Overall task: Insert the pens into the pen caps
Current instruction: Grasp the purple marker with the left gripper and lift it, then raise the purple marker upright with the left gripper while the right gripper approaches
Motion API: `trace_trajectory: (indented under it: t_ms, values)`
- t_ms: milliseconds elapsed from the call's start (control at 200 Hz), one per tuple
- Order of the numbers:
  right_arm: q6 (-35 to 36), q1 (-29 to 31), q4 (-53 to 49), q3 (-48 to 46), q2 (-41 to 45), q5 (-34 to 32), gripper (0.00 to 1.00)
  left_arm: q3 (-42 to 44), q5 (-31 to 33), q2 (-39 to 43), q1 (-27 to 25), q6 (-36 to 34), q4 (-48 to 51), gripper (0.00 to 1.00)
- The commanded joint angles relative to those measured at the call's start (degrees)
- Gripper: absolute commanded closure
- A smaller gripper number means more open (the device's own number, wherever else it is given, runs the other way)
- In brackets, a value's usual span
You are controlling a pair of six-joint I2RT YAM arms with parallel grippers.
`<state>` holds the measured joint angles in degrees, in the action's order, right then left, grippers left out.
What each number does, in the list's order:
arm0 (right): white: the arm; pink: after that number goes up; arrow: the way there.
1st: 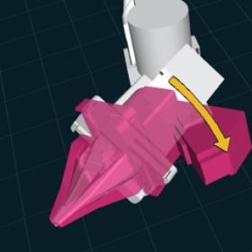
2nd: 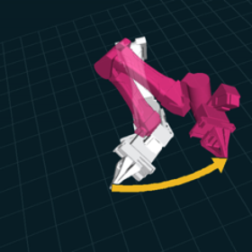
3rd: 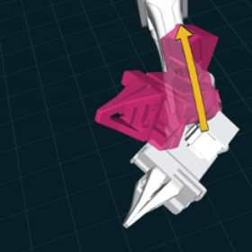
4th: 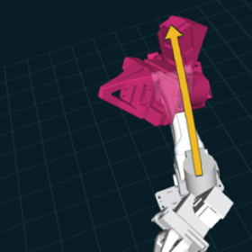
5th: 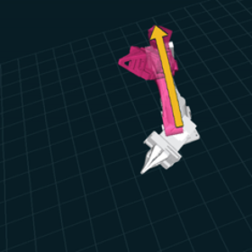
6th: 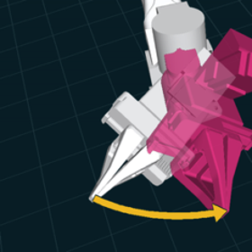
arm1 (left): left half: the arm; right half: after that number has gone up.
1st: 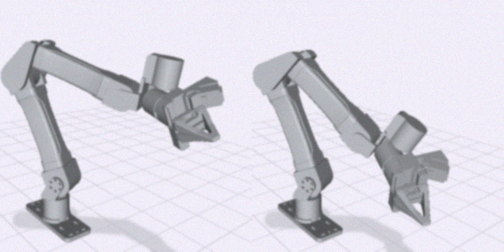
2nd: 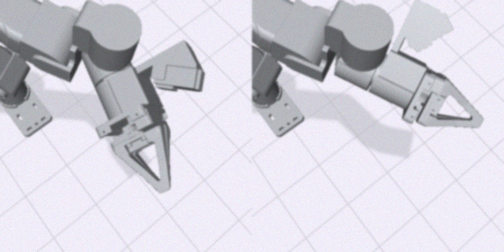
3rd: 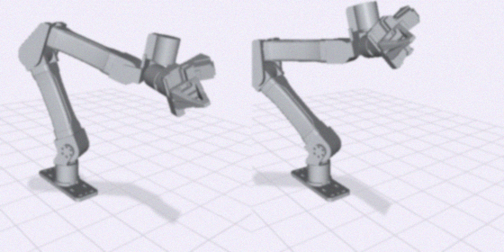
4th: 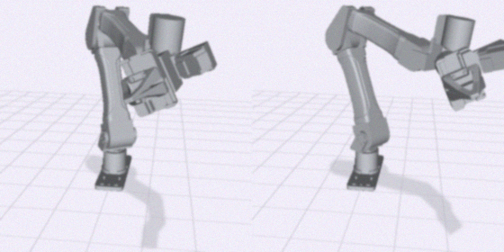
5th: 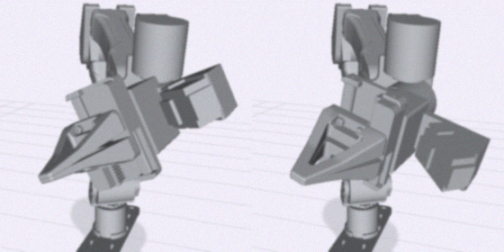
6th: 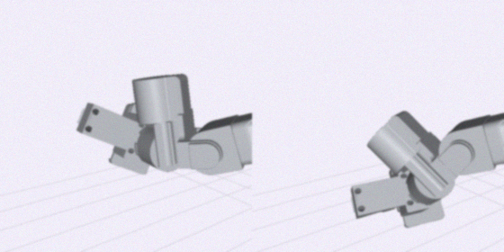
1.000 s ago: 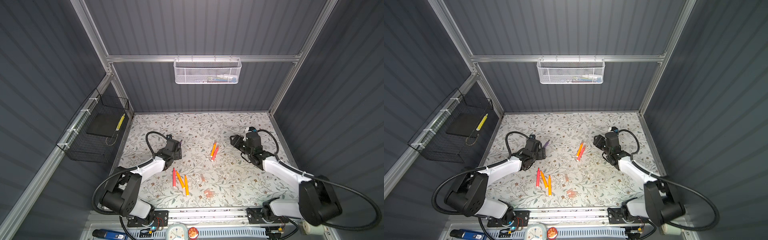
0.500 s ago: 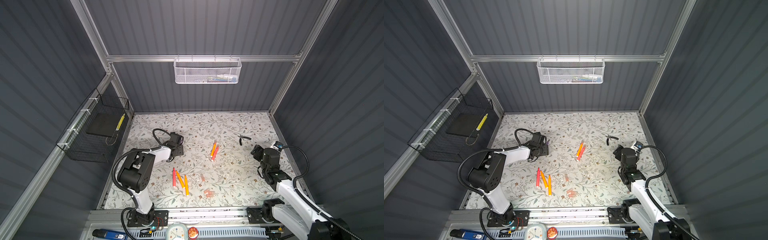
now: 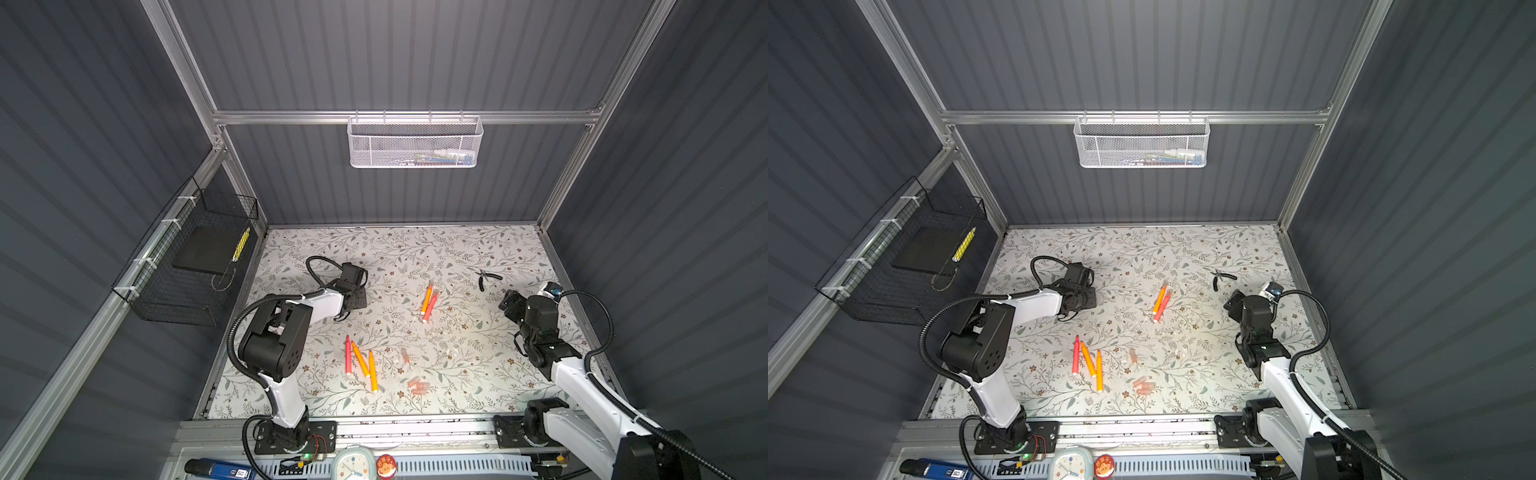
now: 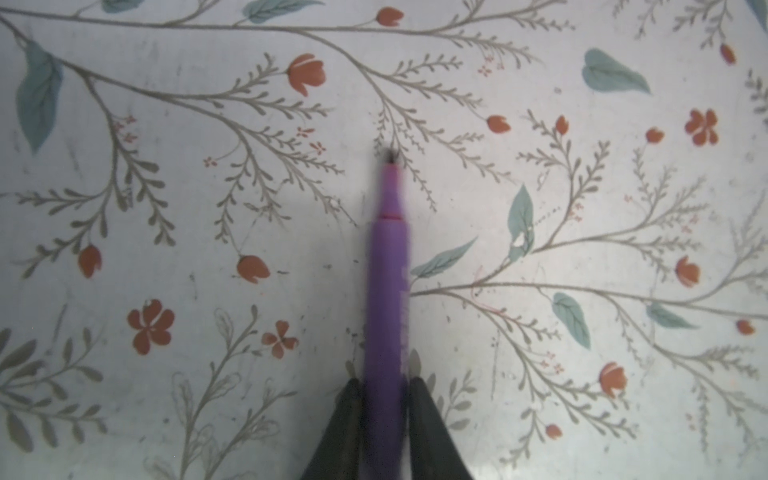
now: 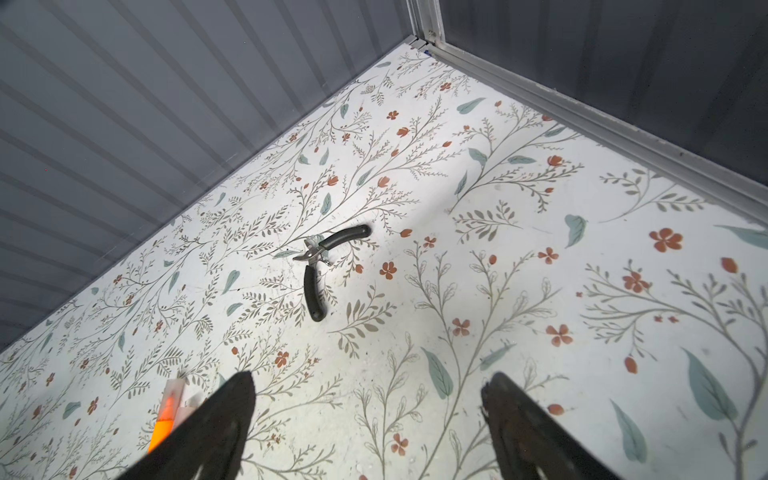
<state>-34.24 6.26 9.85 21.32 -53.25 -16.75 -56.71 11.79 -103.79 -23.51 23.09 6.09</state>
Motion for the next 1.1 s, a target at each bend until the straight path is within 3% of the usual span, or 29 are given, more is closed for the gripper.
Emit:
trace_trajectory:
  t_ms: [0,235,360,430,500,595,740,805,915,1095]
  values:
    - [0.6,-0.1,1.0,-0.8,1.3,0.9,0.12,2.9,-2.9,1.6,0.4,-0.1,1.1,0.87]
    - [0.8,-0.1,1.4,-1.3,1.8,1.4,0.11,6.3,-7.3,8.2,0.4,-1.9,-2.2,0.98]
    - [0.9,-0.1,1.0,-1.3,2.4,2.7,0.11,10.4,-15.5,13.1,0.3,-3.1,-8.1,1.0]
    - [-0.3,0.0,-2.0,-0.5,3.3,6.4,0.11,12.9,-21.5,16.6,0.3,-3.6,-11.7,1.0]
    - [-4.0,0.7,-2.5,-0.5,4.1,14.3,0.12,14.4,-25.8,19.8,0.0,-4.1,-13.4,1.0]
    - [-9.4,6.8,1.6,-1.3,5.2,19.3,0.13,15.2,-28.1,23.1,-1.4,-4.8,-13.9,1.0]
    - [-12.3,24.8,9.4,0.6,3.4,12.9,0.12,17.8,-28.5,27.9,-8.1,-7.1,-18.0,1.0]
    - [-14.4,29.2,14.2,1.6,-0.1,13.2,0.13,19.4,-27.2,30.2,-11.2,-7.8,-20.2,1.0]
    - [-17.7,31.8,21.4,4.2,-7.0,17.0,0.19,22.1,-28.9,33.7,-13.4,-7.9,-24.2,1.0]
    - [-18.3,35.5,23.9,11.0,-16.4,19.4,0.22,24.3,-28.7,38.1,-14.8,-8.7,-25.3,1.0]
